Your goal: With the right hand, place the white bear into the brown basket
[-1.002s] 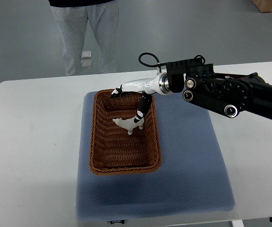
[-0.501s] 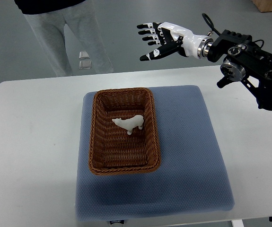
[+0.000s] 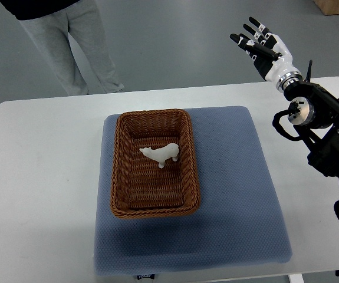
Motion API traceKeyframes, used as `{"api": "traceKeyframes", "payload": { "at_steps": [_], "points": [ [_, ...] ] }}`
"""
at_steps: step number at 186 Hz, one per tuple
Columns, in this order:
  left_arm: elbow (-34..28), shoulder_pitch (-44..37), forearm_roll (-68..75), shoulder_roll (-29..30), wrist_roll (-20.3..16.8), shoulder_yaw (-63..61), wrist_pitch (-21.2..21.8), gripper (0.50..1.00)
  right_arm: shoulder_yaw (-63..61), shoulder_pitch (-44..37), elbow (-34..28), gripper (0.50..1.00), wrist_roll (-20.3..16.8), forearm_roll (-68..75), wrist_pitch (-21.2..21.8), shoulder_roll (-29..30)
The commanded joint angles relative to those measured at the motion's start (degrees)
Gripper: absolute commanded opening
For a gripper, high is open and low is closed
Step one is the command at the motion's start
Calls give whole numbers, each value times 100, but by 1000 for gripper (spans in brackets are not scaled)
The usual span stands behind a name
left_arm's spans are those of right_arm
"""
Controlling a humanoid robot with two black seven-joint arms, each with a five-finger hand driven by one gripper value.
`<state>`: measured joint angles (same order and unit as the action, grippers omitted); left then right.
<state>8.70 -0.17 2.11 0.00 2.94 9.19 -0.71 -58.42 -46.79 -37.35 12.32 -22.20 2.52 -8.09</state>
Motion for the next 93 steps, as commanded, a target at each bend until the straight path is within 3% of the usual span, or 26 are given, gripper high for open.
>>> {"api": "traceKeyframes", "payload": {
  "at_steps": [1,41,93],
  "points": [
    [0,0,0,0,-4,4,0,1000,-65,161,254,923,156,164,-32,79],
    [0,0,0,0,-4,-5,0,1000,-56,557,307,921,587,181,-14,88],
    [0,0,0,0,5,4,0,1000,-56,970,307,924,614,181,-23,88]
  ]
}}
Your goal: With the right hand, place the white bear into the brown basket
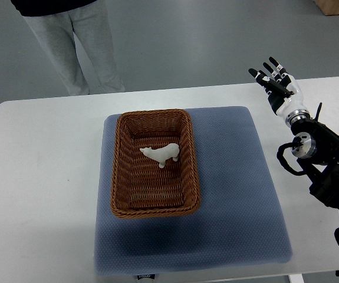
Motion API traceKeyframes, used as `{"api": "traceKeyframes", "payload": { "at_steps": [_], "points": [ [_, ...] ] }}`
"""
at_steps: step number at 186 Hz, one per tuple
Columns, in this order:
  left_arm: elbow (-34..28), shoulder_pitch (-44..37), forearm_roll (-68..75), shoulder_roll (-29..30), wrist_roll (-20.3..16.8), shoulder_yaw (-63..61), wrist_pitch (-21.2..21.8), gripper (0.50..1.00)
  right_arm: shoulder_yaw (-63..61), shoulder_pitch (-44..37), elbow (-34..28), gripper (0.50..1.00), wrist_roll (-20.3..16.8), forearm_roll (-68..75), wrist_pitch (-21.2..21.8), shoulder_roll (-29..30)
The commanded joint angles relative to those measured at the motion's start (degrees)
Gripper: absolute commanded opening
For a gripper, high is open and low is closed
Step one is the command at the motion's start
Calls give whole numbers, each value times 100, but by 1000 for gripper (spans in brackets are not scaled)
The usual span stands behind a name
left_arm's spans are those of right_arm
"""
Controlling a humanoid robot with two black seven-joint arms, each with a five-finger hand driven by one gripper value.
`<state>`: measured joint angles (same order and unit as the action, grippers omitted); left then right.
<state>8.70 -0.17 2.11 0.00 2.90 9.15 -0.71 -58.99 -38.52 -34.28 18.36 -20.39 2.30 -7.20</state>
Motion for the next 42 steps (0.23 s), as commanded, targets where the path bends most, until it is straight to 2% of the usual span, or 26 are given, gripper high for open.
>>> {"api": "traceKeyframes", "payload": {
  "at_steps": [1,31,42],
  "points": [
    [0,0,0,0,9,8,0,1000,2,143,0,924,10,0,-1,0],
    [0,0,0,0,0,-1,0,1000,2,213,0,924,10,0,8,79],
    [9,0,0,0,0,-1,-8,1000,2,222,0,924,115,0,-1,88]
  ]
}}
